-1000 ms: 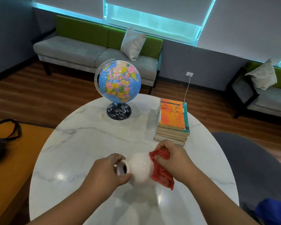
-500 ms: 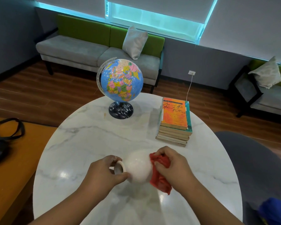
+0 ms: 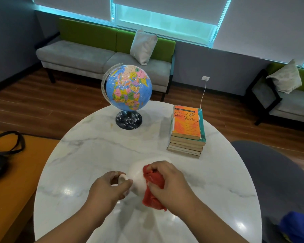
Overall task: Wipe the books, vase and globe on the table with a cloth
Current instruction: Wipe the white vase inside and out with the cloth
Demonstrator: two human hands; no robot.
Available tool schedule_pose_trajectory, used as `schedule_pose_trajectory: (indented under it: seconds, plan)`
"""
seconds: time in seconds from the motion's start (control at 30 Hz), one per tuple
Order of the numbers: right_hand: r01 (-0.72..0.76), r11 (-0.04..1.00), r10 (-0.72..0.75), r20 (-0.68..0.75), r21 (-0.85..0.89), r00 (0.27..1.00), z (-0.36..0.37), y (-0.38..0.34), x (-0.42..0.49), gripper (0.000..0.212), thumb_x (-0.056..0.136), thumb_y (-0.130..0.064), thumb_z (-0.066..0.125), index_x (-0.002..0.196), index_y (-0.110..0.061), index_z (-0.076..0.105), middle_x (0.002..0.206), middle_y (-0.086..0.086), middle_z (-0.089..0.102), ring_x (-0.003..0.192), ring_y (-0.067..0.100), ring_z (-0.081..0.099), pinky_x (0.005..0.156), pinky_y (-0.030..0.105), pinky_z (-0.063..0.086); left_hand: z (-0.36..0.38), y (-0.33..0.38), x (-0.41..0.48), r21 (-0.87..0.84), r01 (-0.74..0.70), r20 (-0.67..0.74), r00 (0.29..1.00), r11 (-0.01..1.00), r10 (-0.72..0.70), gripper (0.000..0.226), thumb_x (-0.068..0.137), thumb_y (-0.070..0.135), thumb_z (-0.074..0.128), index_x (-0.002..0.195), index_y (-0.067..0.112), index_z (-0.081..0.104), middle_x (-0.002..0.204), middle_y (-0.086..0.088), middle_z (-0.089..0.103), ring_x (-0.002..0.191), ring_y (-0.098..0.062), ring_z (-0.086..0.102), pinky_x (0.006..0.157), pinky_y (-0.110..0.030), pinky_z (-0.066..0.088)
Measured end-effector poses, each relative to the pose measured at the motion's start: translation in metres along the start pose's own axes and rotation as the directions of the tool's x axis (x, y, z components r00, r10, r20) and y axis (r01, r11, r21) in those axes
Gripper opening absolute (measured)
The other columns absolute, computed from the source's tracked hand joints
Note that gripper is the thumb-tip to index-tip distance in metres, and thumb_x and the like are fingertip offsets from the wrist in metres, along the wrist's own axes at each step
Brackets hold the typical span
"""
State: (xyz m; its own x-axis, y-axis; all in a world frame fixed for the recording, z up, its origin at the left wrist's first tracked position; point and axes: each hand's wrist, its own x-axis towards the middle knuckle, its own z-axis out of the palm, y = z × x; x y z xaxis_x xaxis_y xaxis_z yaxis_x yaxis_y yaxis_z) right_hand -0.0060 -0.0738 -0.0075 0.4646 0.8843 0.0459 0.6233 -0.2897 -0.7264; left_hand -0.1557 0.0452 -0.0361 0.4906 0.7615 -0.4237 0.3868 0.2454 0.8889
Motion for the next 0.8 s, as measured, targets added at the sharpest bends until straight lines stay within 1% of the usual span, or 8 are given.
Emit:
schedule_pose_trajectory:
  seconds: [0.13, 0.2, 0.3, 0.4, 0.5, 0.6, 0.67, 0.8]
  plan:
    - [0.138, 0.987, -0.120, 0.189, -0.084, 0.975, -0.002, 0.011, -0.009, 0.036, 0.077, -0.017, 0.064, 0.108, -0.036, 0.064, 0.106, -0.029, 0.054, 0.109, -0.005, 0.043, 0.092, 0.006, 0.033, -0.004, 0.001, 0.002, -0.043, 0.031, 0.002, 1.000, 0.999, -0.031, 0.030, 0.063, 0.023, 0.077, 0.091, 0.014, 0.071, 0.076, -0.005, 0.072, 0.073, -0.026, 0.071, 0.081, -0.047, 0.058]
    - [0.072, 0.996, -0.068, 0.077, -0.052, 0.995, -0.007, 0.028, -0.010, 0.036, 0.074, -0.014, 0.065, 0.099, -0.039, 0.064, 0.105, -0.029, 0.058, 0.107, -0.004, 0.049, 0.094, 0.009, 0.037, -0.006, 0.000, 0.003, -0.047, 0.046, 0.004, 0.999, 0.998, -0.046, 0.031, 0.060, 0.021, 0.076, 0.091, 0.014, 0.070, 0.076, -0.007, 0.072, 0.071, -0.026, 0.069, 0.081, -0.048, 0.058]
    - [-0.202, 0.976, 0.213, -0.166, 0.079, 0.963, -0.019, 0.052, -0.004, 0.043, 0.073, 0.000, 0.067, 0.081, -0.043, 0.064, 0.101, -0.021, 0.056, 0.099, -0.005, 0.054, 0.086, 0.009, 0.043, -0.007, -0.003, 0.004, -0.035, 0.069, 0.002, 0.998, 0.997, -0.069, 0.039, 0.055, 0.024, 0.072, 0.092, 0.014, 0.070, 0.082, -0.010, 0.072, 0.075, -0.032, 0.070, 0.082, -0.049, 0.058]
    - [-0.298, 0.953, 0.301, -0.204, 0.048, 0.932, -0.019, 0.051, 0.000, 0.040, 0.078, -0.003, 0.068, 0.085, -0.042, 0.061, 0.102, -0.018, 0.053, 0.096, -0.007, 0.052, 0.081, 0.001, 0.041, -0.006, -0.003, 0.003, 0.011, 0.045, -0.012, 0.999, 0.999, -0.045, 0.035, 0.057, 0.025, 0.074, 0.091, 0.019, 0.070, 0.089, -0.006, 0.071, 0.075, -0.031, 0.070, 0.082, -0.046, 0.058]
    - [-0.164, 0.984, 0.173, -0.147, 0.070, 0.974, -0.002, 0.023, -0.005, 0.040, 0.078, -0.003, 0.068, 0.088, -0.042, 0.063, 0.106, -0.016, 0.054, 0.100, -0.005, 0.051, 0.074, -0.003, 0.039, -0.002, -0.005, 0.004, 0.097, -0.014, -0.034, 0.999, 0.995, 0.017, 0.022, 0.073, 0.017, 0.077, 0.091, 0.024, 0.067, 0.090, 0.002, 0.070, 0.070, -0.025, 0.071, 0.075, -0.035, 0.056]
    - [0.067, 0.998, -0.068, 0.050, 0.016, 0.996, 0.010, 0.002, -0.012, 0.034, 0.077, -0.012, 0.066, 0.102, -0.035, 0.068, 0.110, -0.024, 0.054, 0.110, -0.004, 0.046, 0.088, 0.002, 0.035, 0.001, -0.007, 0.004, 0.191, -0.086, -0.034, 0.995, 0.978, 0.094, 0.026, 0.073, 0.017, 0.078, 0.092, 0.028, 0.065, 0.088, 0.007, 0.069, 0.072, -0.012, 0.069, 0.059, -0.018, 0.047]
    - [0.110, 0.994, -0.112, 0.113, 0.025, 0.987, 0.012, 0.005, -0.014, 0.033, 0.078, -0.015, 0.066, 0.104, -0.035, 0.068, 0.109, -0.025, 0.055, 0.113, -0.004, 0.046, 0.094, 0.006, 0.034, 0.001, -0.007, 0.004, 0.243, -0.133, -0.021, 0.990, 0.961, 0.142, 0.030, 0.071, 0.016, 0.079, 0.093, 0.031, 0.064, 0.090, 0.010, 0.068, 0.069, -0.002, 0.066, 0.050, -0.011, 0.044]
    - [-0.084, 0.976, 0.125, -0.199, 0.203, 0.972, 0.001, 0.033, -0.007, 0.035, 0.075, -0.003, 0.066, 0.087, -0.036, 0.069, 0.101, -0.018, 0.062, 0.102, 0.002, 0.059, 0.086, 0.012, 0.045, -0.001, -0.008, 0.001, 0.254, -0.185, 0.010, 0.982, 0.949, 0.189, 0.033, 0.069, 0.012, 0.080, 0.091, 0.030, 0.063, 0.087, 0.005, 0.066, 0.071, -0.001, 0.063, 0.050, -0.014, 0.048]
